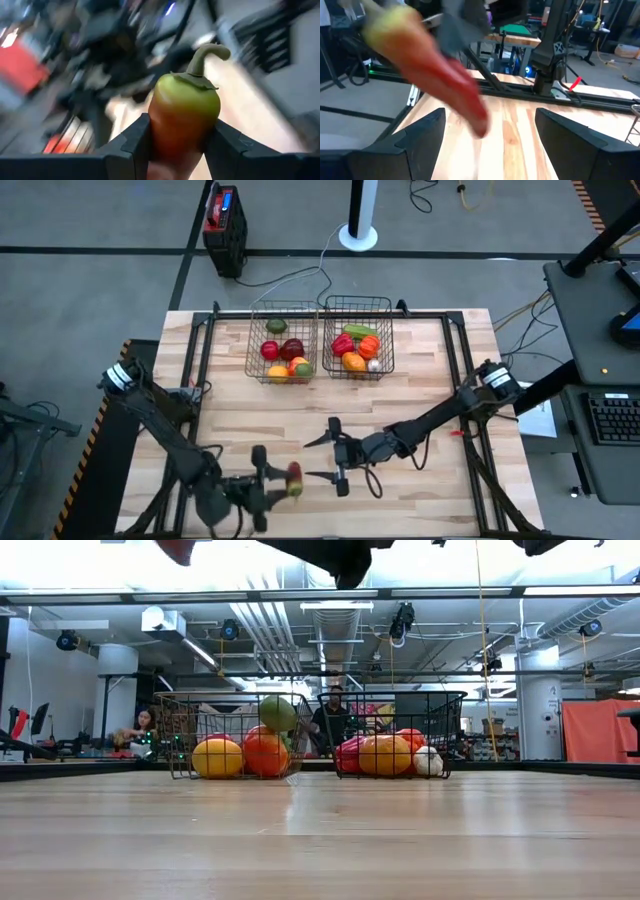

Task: Sort produce into baskets
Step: Put the red chili pepper into the black wire basket

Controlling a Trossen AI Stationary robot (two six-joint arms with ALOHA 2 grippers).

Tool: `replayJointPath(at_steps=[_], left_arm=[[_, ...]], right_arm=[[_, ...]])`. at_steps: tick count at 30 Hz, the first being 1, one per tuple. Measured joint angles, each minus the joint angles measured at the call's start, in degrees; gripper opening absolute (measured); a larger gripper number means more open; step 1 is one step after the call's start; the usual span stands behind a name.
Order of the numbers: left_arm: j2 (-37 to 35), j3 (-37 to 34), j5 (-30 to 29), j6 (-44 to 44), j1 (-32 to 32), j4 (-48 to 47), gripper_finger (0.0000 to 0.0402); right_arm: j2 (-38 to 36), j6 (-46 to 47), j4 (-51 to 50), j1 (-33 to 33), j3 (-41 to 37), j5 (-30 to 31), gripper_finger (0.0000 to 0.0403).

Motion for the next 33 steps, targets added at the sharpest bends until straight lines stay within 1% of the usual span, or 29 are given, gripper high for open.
replayJointPath(at_steps=[3,5,8,11,13,15,18,23,28,33], left_arm=[[-0.32,-5.97,5.68,11.52,0.27,19.73,0.0129],[-0.36,-10.4,6.4,15.41,0.78,32.23,0.0129],[-0.49,-16.45,7.76,16.5,2.21,46.08,0.0129],[-0.49,-20.22,12.36,15.8,4.57,53.19,0.0129],[-0.49,-21.21,16.22,14.9,6.22,54.9,0.0129],[-0.49,-21.43,17.77,14.7,7.39,55.2,0.0129],[-0.49,-21.46,18.09,14.72,8.29,55.13,0.0129],[-0.34,-21.7,18.17,14.72,8.96,54.81,0.0129],[-0.29,-20.57,18.28,14.77,9.47,53.6,0.0129],[-0.27,-19.66,22.01,14.9,9.9,53.11,0.0129]], right_arm=[[-0.09,-0.15,-0.07,0.97,-0.15,0.01,0.0298],[-0.09,-0.15,-1.31,1.73,0.05,-0.04,0.0297],[-0.09,0.23,-2.35,2.56,0.94,-0.04,0.0298],[-0.12,1.94,-2.38,2.57,1.86,0.52,0.0299],[-0.06,2.46,-2.39,2.39,2.52,2.16,0.0297],[-0.04,1.9,-3.49,2.33,2.94,4.74,0.0294],[-0.01,1.73,-5.67,2.24,3.3,5.45,0.0289],[0.02,1.53,-5.35,2.17,3.25,5.35,0.0276],[0.02,1.25,-5.37,2.13,3.17,5.34,0.0245],[0.04,0.24,-5.48,1.89,3.17,4.8,0.0201]])
